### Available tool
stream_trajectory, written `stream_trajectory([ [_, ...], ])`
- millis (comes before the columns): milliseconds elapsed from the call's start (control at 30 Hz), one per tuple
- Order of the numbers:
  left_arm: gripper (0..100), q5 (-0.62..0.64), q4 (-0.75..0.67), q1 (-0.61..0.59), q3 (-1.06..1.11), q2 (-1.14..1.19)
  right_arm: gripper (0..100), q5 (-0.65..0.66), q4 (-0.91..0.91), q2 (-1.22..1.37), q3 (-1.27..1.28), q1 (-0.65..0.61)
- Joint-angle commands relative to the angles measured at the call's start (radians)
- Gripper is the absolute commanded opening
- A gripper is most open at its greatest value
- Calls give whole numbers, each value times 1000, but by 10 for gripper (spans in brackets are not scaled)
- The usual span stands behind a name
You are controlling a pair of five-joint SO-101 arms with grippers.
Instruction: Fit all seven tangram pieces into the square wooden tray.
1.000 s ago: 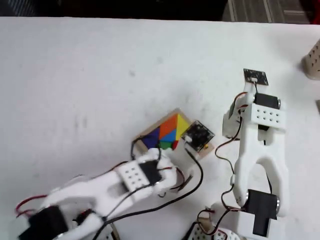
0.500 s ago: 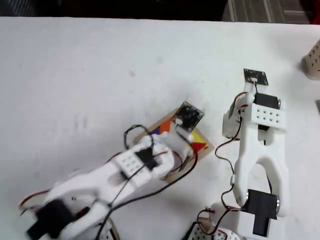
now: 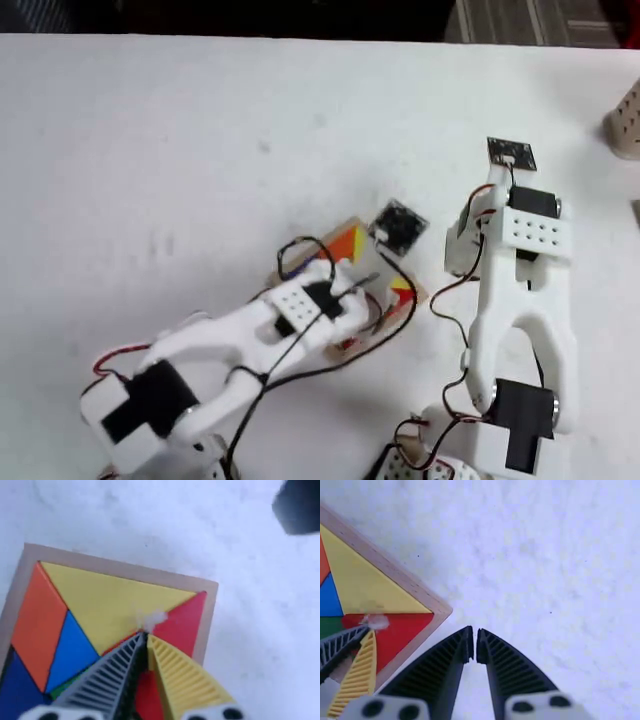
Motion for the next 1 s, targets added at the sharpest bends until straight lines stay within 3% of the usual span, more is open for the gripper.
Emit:
stream_trajectory([
  [0, 22, -12, 0, 61, 48, -99, 21, -2, -8, -47, -8, 5],
  [767, 22, -12, -61, 59, 31, -171, 21, -2, -8, -47, -8, 5],
  [967, 21, -11, -114, 61, -46, -44, 21, -2, -8, -47, -8, 5],
])
